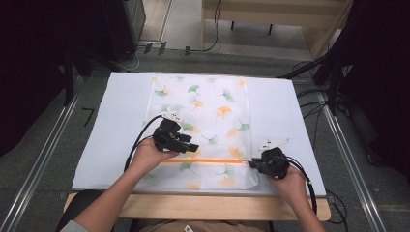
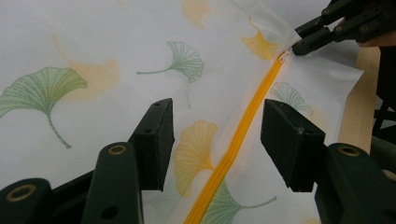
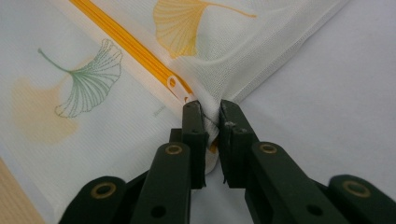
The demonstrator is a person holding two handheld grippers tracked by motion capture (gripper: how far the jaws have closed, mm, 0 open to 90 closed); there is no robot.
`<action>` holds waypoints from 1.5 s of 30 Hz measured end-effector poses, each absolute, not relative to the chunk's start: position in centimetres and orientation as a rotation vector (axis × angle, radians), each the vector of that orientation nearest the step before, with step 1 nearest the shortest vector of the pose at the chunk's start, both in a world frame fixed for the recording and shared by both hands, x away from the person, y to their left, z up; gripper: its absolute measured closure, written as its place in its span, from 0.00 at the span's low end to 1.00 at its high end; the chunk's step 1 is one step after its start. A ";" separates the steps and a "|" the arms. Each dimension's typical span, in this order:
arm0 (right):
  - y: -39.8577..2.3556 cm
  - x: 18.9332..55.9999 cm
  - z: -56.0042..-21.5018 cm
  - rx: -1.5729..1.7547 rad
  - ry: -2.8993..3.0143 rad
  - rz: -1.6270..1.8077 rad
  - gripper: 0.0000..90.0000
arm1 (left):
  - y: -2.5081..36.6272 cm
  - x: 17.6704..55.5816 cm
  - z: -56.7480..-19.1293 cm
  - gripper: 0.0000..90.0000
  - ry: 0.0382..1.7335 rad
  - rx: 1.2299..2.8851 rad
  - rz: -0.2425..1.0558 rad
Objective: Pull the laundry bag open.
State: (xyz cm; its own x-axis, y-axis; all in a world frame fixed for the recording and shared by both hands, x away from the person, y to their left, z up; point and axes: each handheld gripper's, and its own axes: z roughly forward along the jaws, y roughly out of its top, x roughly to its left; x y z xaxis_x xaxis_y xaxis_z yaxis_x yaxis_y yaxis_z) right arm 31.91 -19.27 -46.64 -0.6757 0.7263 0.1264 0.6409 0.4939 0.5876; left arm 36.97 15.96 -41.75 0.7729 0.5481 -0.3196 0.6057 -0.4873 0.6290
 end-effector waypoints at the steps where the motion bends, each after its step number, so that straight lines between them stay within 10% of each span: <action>1: -19.3 32.1 -46.6 1.194 2.600 0.932 0.94 | 15.9 36.9 -41.8 0.51 0.851 2.201 -0.101; 45: -20.5 32.3 -43.5 1.285 2.574 1.139 0.94 | 8.2 34.5 -42.6 0.66 0.653 2.215 -0.159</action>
State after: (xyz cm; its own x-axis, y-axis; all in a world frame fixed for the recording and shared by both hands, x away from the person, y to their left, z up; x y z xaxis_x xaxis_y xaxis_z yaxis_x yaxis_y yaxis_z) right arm 32.28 -20.50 -43.54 -0.6543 0.7079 0.2660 0.6728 0.3843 0.6321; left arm 34.53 8.20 -42.62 0.8586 0.4021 -0.3181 0.5034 -0.5434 0.6718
